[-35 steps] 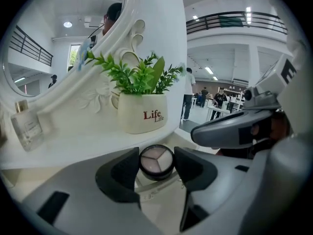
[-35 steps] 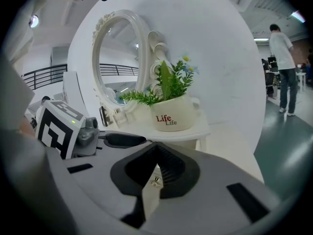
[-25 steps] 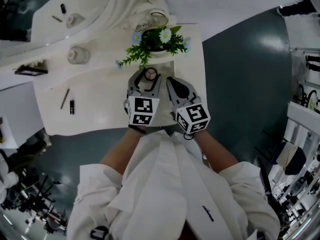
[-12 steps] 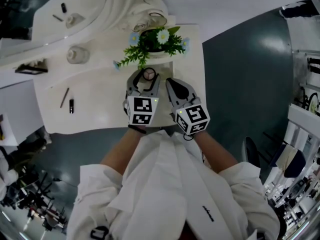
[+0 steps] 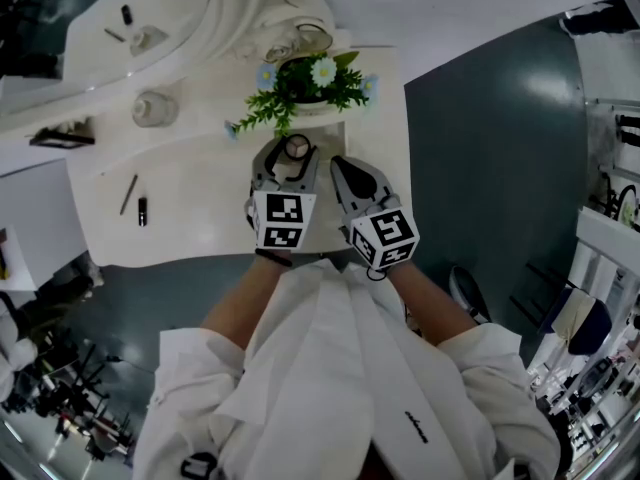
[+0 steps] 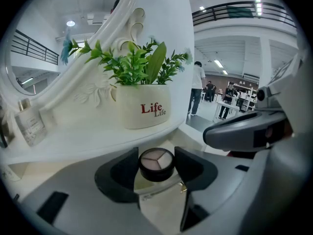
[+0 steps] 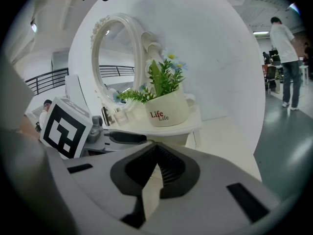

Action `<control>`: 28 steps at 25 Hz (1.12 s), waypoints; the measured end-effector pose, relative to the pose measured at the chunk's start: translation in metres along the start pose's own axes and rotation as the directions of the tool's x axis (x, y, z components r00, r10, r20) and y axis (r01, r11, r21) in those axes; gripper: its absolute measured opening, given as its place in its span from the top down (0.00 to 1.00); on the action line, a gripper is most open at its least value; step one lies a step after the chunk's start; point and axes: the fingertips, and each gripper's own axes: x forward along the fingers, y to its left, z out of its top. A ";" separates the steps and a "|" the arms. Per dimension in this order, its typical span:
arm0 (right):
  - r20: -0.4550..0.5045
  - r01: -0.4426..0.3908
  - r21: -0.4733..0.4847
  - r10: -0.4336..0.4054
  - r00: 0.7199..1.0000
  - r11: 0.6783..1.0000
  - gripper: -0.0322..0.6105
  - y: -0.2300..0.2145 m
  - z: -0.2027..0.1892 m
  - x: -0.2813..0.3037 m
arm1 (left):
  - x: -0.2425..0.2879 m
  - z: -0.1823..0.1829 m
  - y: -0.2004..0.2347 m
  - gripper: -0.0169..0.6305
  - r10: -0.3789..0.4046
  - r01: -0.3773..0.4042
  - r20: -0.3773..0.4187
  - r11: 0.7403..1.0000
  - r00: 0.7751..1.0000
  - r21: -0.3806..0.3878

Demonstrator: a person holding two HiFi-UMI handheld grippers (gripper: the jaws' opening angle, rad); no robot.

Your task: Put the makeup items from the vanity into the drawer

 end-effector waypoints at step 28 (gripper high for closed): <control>0.093 0.032 -0.047 -0.028 0.995 0.998 0.92 0.029 0.032 -0.033 | -0.084 0.040 0.024 0.93 -0.010 0.003 0.266 1.000 0.964 0.030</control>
